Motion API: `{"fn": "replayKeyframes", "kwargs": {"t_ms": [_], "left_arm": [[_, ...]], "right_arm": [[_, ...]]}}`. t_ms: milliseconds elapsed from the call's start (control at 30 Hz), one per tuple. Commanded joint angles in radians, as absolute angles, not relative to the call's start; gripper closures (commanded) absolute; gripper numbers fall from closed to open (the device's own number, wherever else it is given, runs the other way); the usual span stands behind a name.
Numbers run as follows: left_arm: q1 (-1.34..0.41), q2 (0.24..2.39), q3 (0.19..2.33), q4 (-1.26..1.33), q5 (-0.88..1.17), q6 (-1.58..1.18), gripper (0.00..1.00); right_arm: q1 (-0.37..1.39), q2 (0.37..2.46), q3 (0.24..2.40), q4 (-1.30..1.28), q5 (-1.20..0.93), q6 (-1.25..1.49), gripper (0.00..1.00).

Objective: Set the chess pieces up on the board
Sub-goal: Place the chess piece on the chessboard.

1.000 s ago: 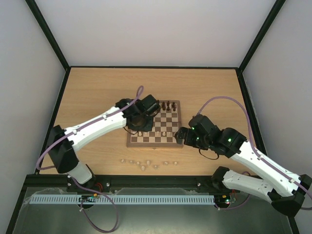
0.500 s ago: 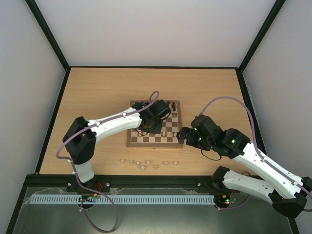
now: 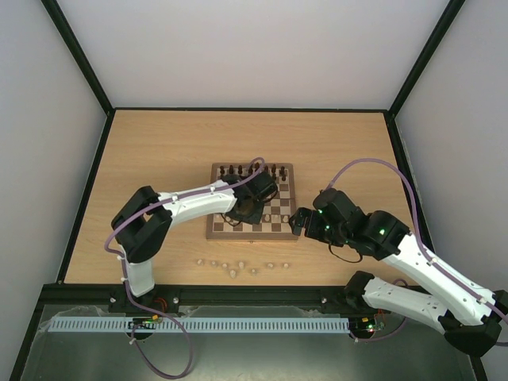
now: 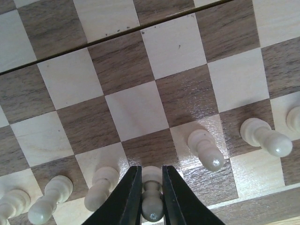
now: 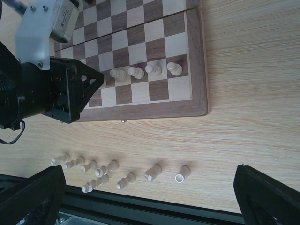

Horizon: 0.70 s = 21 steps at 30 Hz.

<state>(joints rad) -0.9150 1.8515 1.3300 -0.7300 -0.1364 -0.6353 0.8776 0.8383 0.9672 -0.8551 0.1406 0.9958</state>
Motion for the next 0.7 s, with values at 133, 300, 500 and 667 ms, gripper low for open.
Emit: {"fn": "replayKeyframes", "kwargs": {"t_ms": [133, 300, 500, 667], "left_arm": [[-0.897, 1.872, 1.303, -0.690, -0.147, -0.617, 0.85], [-0.890, 1.879, 1.299, -0.680, -0.148, -0.610, 0.85], [-0.885, 1.885, 1.306, -0.673, -0.143, -0.601, 0.85], [-0.885, 1.896, 1.312, -0.671, -0.131, -0.600, 0.84]], "right_arm": [[0.880, 0.832, 0.946, -0.892, 0.153, 1.008, 0.01], [0.879, 0.837, 0.944, -0.888, 0.154, 1.008, 0.01], [0.880, 0.841, 0.941, -0.886, 0.154, 1.007, 0.01], [0.880, 0.843, 0.934, -0.879, 0.152, 1.005, 0.01]]}}
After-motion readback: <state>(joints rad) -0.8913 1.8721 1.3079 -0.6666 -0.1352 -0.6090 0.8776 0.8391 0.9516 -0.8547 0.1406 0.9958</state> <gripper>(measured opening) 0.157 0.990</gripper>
